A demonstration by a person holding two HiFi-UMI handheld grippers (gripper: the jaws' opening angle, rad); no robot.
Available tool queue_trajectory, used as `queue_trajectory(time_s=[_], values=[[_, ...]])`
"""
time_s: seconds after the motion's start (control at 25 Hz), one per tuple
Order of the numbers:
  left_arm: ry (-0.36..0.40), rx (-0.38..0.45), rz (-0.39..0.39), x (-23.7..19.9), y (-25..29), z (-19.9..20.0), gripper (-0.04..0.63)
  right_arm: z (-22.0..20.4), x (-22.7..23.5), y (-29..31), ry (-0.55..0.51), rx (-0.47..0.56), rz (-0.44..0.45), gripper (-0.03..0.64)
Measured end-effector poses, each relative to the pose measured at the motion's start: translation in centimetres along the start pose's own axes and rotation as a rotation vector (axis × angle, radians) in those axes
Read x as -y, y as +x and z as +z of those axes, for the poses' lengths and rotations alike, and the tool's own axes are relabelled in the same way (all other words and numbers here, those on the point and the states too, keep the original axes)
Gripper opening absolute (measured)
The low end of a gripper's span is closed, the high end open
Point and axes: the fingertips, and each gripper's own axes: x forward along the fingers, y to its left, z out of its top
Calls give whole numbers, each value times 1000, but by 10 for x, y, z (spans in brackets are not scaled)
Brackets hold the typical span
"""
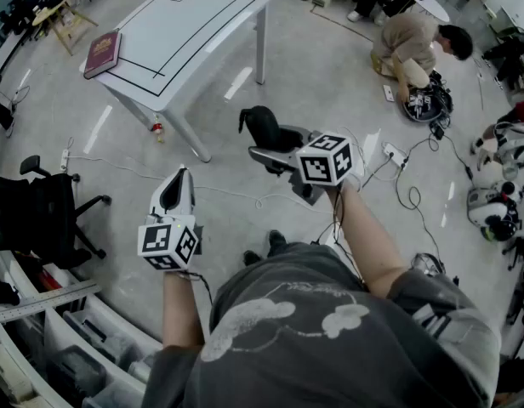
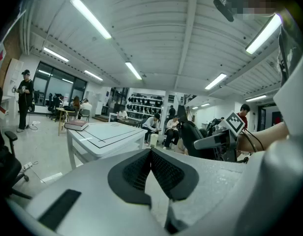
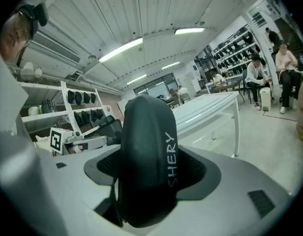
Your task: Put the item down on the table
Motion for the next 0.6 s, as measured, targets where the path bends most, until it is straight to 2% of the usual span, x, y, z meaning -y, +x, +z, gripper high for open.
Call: queue_trajectory(time_s=[0.32, 0.6], values=[[-16, 12, -10, -9, -20, -2, 3, -12, -18, 5, 3, -14, -30, 322], [-50, 3, -23, -17, -37, -22, 2, -29, -24, 3, 22, -17, -71, 322]])
